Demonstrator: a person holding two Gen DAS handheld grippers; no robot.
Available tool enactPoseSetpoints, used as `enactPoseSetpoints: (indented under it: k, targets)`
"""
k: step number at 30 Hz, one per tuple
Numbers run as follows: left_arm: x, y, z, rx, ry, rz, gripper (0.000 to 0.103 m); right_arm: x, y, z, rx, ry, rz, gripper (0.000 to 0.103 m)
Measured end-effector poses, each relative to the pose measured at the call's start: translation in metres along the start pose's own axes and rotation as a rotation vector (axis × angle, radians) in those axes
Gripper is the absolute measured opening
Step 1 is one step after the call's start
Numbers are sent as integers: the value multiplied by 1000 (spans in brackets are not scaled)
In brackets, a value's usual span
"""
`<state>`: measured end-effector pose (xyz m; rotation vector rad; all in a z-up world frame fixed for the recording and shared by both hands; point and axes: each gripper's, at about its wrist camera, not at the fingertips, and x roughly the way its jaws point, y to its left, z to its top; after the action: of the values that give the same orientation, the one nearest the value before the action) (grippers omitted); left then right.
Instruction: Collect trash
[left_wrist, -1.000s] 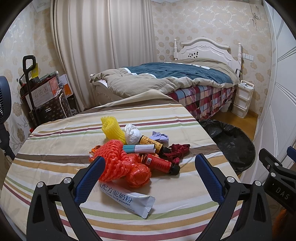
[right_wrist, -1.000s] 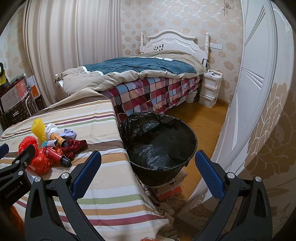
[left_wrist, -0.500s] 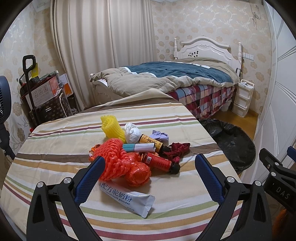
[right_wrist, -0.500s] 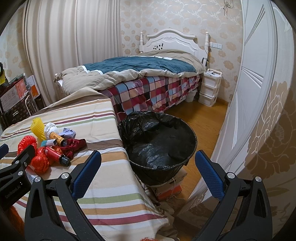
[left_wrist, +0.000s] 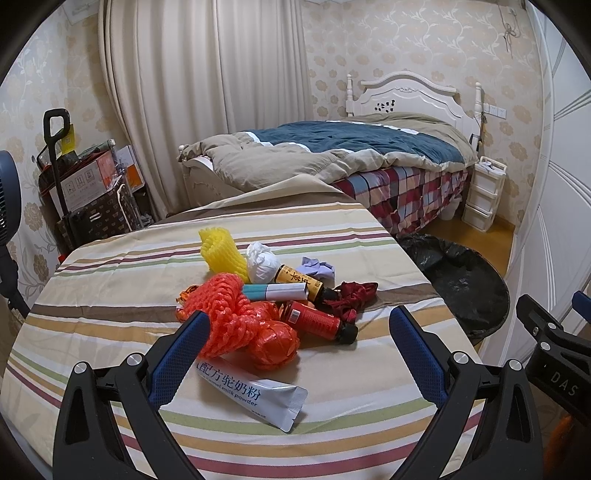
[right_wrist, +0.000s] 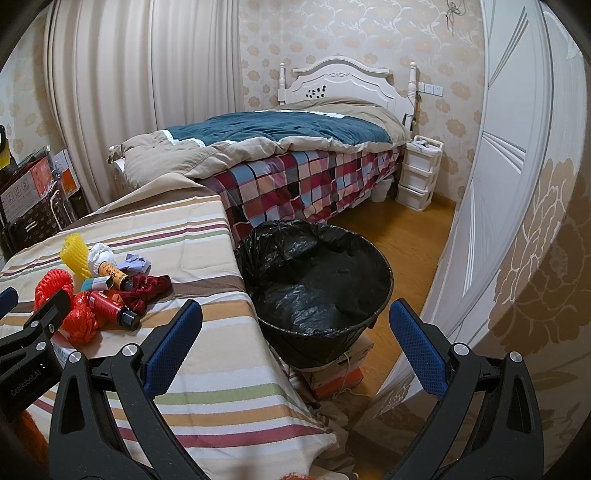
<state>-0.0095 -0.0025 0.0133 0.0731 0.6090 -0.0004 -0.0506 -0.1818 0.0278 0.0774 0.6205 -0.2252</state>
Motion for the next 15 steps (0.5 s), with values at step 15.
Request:
enactPoseSetpoints:
  k: [15]
  targets:
    - [2, -1, -4, 0, 3, 0, 97, -1, -3, -1, 1, 3, 0, 99]
